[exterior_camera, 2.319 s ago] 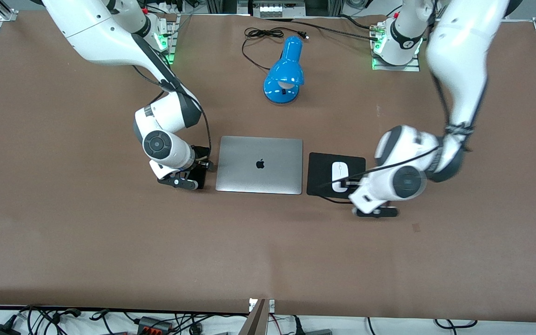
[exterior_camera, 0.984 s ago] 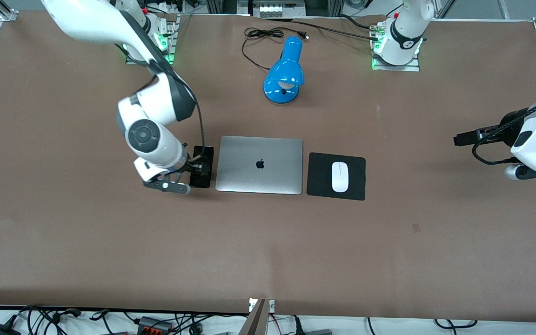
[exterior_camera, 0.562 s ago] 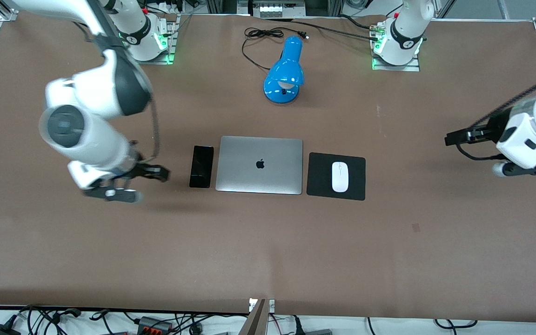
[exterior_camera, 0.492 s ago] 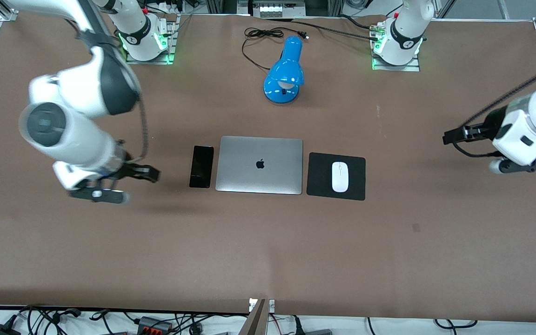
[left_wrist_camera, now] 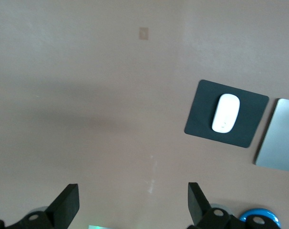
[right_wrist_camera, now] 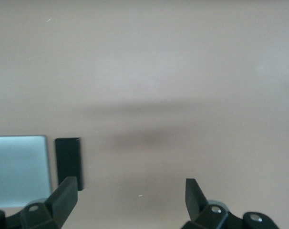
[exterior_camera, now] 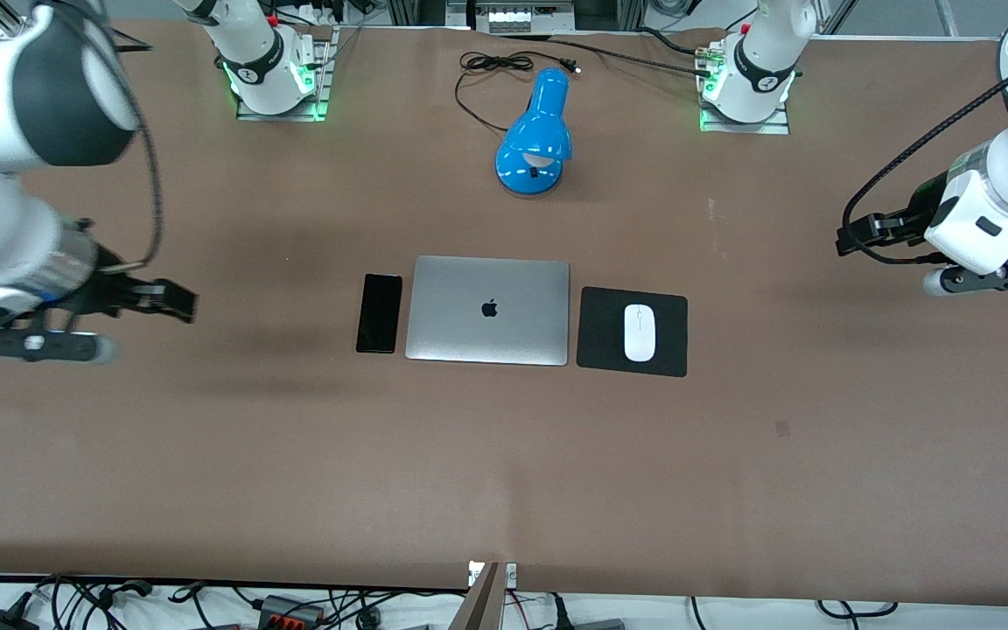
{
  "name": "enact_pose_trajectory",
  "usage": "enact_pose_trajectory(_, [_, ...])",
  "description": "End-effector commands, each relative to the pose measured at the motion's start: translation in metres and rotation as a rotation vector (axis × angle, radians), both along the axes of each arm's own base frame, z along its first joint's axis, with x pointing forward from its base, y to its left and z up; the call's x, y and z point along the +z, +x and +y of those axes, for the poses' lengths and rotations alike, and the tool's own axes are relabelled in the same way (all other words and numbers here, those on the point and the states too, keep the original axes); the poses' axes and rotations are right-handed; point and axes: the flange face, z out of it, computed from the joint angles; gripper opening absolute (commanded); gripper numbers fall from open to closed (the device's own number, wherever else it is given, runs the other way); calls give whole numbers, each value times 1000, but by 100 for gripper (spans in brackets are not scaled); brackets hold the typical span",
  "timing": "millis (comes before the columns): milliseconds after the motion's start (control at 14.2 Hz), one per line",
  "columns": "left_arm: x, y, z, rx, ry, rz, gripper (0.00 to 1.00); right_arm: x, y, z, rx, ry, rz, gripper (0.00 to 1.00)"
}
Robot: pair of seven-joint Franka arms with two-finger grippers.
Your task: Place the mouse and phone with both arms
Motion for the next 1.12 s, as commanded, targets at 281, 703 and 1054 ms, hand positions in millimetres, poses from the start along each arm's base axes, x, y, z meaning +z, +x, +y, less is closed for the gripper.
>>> enact_pose_trajectory(281, [36,-24,-13,20,-61,-27,100,31,-13,-103,24,68,2,100])
enact_pose_trajectory(703, [36,-23,-18,-3,-50,-28,100,54,-30,-105,44,46,-30,100])
enact_pose_trajectory(1054, [36,-21,-7,17,-52,-33,100,38,-73,-97,94,18,-92,100])
